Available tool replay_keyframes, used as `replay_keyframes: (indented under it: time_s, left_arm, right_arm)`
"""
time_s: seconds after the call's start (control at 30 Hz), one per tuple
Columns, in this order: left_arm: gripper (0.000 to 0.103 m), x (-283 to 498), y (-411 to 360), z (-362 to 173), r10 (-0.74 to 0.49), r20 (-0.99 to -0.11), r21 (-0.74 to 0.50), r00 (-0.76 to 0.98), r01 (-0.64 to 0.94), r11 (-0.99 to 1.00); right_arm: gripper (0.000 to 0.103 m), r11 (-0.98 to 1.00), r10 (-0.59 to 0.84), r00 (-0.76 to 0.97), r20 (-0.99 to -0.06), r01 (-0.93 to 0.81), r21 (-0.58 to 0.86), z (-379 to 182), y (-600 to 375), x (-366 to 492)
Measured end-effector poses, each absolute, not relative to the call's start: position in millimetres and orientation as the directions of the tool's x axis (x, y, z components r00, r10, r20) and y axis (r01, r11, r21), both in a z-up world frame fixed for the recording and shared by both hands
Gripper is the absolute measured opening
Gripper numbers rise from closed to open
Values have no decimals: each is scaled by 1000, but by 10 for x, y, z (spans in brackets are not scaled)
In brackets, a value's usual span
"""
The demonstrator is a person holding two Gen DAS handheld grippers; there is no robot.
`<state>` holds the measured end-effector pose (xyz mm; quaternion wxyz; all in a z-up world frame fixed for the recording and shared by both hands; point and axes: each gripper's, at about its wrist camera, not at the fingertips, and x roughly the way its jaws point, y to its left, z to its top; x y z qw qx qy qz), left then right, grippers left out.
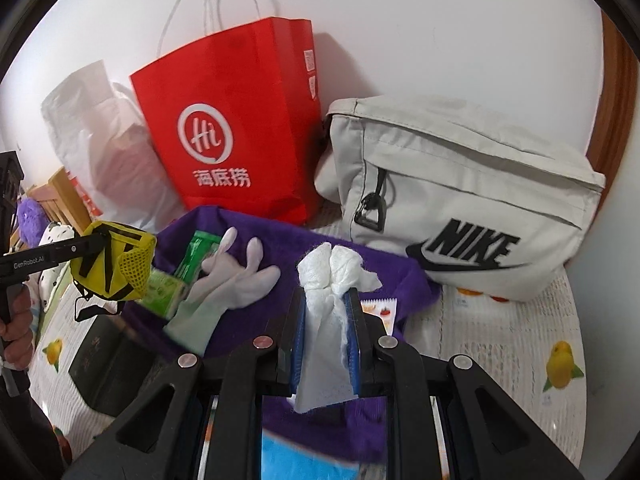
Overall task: Organize soft objects
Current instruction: 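Carry the yellow bag and tissue over the purple towel with both tools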
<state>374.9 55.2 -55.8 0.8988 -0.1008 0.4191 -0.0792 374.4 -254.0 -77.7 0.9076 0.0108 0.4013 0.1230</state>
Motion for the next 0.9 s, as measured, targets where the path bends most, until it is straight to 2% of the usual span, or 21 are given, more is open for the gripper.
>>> replay_keyframes:
  time_s: [0.3,0.67,0.9]
  left_arm:
    - [27,4105,499,-773,-244,-752,-279,613,41,959]
    - [27,4210,451,-981,-235,-781,-260,579,40,965]
    - [27,4242,439,-1029,-255,-779,-278,572,50,959]
  right_arm:
    - [18,971,234,643,-729,-189,146,-971,-2573,4097]
    - [19,979,187,517,-835,-164,118,-1461,-2609,4334]
    - [19,979,187,465,-865,-160,125,-1617,-2581,4380]
